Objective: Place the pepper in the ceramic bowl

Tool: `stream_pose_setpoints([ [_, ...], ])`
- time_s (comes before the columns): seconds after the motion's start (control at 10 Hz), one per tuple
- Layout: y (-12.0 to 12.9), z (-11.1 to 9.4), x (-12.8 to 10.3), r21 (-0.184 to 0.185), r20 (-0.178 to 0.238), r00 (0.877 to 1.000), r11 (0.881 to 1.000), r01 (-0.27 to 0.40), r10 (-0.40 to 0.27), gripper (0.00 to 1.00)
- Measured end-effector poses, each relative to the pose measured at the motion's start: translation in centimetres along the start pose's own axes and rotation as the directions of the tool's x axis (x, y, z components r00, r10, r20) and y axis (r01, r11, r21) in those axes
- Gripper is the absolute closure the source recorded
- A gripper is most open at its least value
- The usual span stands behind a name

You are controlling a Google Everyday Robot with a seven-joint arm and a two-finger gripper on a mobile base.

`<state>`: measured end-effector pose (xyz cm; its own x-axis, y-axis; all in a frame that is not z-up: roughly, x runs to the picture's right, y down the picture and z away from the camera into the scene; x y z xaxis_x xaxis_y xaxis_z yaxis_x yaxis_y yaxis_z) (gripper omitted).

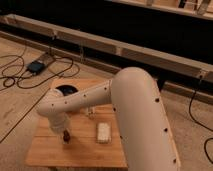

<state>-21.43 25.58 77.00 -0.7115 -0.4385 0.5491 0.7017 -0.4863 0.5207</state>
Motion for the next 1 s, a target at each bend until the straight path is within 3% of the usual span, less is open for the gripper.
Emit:
stream_pose_setpoints([
  [0.4,1.6,-5.9,0.7,-0.032,-0.138,0.99,0.999,-0.009,0.005,1.0],
  [0.6,1.9,-9.1,1.0,-0.02,-0.23,0.973,1.0,0.01,-0.014,1.0],
  [0.8,3.1,-12.0,1.4,-0.018,-0.315,0.948,0.999,0.04,-0.043,1.0],
  [1.0,4.5,-12.9,1.6,-0.033,-0.323,0.943,0.997,0.071,-0.077,1.0],
])
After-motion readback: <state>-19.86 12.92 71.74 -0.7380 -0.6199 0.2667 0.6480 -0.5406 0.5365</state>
